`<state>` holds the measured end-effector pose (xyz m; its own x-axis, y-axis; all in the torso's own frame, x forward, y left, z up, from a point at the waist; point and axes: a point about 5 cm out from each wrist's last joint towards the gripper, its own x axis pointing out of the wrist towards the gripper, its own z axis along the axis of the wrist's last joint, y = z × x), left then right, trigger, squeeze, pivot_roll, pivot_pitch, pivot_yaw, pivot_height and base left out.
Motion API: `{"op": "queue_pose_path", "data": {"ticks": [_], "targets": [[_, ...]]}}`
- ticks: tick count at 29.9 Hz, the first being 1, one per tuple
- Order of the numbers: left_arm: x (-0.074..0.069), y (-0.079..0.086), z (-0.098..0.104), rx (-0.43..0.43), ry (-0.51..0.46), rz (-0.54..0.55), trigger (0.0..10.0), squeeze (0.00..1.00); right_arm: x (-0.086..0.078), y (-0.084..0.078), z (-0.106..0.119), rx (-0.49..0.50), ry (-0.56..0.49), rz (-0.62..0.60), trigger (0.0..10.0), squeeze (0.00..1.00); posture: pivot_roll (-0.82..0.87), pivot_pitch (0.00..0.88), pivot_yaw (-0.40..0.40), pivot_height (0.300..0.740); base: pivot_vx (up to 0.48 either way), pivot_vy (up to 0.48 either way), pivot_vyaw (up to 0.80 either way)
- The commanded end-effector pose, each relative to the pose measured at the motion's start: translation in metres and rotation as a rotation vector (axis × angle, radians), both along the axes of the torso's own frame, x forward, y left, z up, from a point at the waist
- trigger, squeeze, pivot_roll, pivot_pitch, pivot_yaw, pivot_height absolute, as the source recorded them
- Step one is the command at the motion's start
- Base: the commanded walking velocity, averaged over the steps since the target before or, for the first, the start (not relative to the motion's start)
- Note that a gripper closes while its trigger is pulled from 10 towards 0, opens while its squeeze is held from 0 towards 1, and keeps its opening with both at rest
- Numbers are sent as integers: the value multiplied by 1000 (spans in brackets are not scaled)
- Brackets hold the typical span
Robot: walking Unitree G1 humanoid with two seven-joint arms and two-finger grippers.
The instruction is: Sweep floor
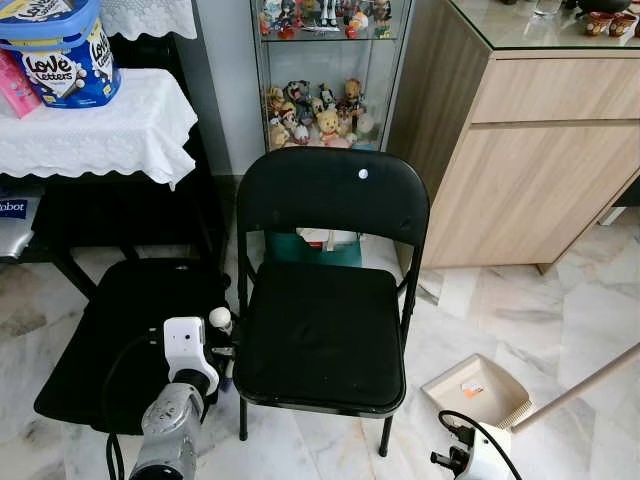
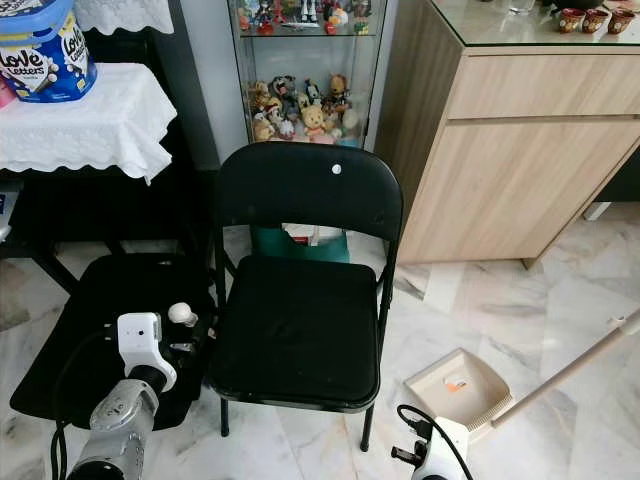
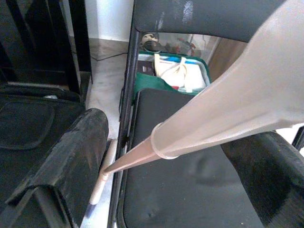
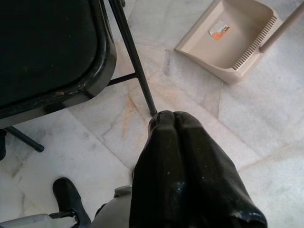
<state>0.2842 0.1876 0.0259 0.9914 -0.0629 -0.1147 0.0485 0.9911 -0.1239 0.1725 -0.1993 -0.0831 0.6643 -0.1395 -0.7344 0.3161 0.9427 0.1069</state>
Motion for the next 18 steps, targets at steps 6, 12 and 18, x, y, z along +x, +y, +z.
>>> {"op": "queue_pose_path", "data": {"ticks": [6,12,18], "targets": [[4,-5,-3,-16,15,43,10000,0,-8,-2,-3,0,24,-12,10000,0,-33,115,-25,740,0,0,0],[8,-2,-1,22,16,51,10000,0,-8,-2,-3,0,22,-13,10000,0,-37,117,-26,740,0,0,0],[10,-3,1,16,8,56,10000,0,-8,-2,-3,0,22,-13,10000,0,-41,117,-26,740,0,0,0]]}}
